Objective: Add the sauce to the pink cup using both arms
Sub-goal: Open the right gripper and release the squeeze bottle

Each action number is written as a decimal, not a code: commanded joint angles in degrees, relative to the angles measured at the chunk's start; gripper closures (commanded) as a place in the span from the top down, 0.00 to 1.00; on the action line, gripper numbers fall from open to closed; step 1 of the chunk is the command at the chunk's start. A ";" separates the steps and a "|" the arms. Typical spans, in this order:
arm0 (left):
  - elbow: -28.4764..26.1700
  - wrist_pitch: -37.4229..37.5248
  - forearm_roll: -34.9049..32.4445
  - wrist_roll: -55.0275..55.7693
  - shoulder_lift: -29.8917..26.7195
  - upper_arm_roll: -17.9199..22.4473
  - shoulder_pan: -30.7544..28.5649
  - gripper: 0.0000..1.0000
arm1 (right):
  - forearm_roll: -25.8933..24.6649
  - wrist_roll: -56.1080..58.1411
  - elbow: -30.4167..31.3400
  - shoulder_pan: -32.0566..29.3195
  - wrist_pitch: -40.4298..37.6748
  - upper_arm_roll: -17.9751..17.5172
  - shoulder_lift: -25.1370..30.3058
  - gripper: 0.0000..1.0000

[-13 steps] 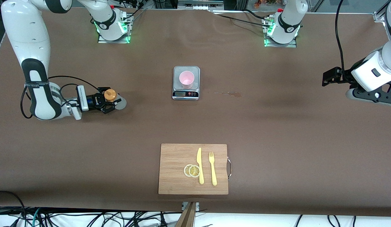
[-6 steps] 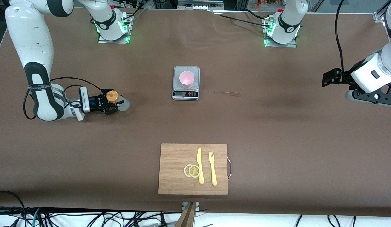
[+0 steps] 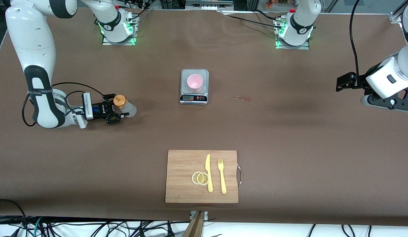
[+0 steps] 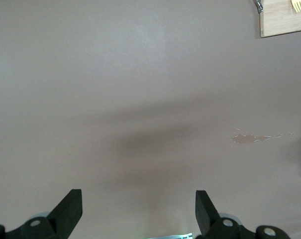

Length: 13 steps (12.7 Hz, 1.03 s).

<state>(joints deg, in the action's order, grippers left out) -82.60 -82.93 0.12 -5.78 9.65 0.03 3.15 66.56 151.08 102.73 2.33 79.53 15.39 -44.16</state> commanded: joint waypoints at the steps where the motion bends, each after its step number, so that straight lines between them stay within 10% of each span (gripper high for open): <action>1: 3.06 1.01 -0.65 -0.63 1.43 -0.12 -0.16 1.00 | -4.76 -3.06 -3.94 -0.49 -0.96 1.74 1.43 1.00; 13: 3.15 1.01 -0.56 -0.63 1.69 -0.12 -0.08 1.00 | -38.50 -47.94 -1.14 2.06 13.36 0.44 29.98 1.00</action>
<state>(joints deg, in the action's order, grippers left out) -81.66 -82.93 0.12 -5.78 10.32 0.02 3.16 32.83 111.45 97.54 3.64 88.93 18.15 -20.51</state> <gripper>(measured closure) 0.000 0.000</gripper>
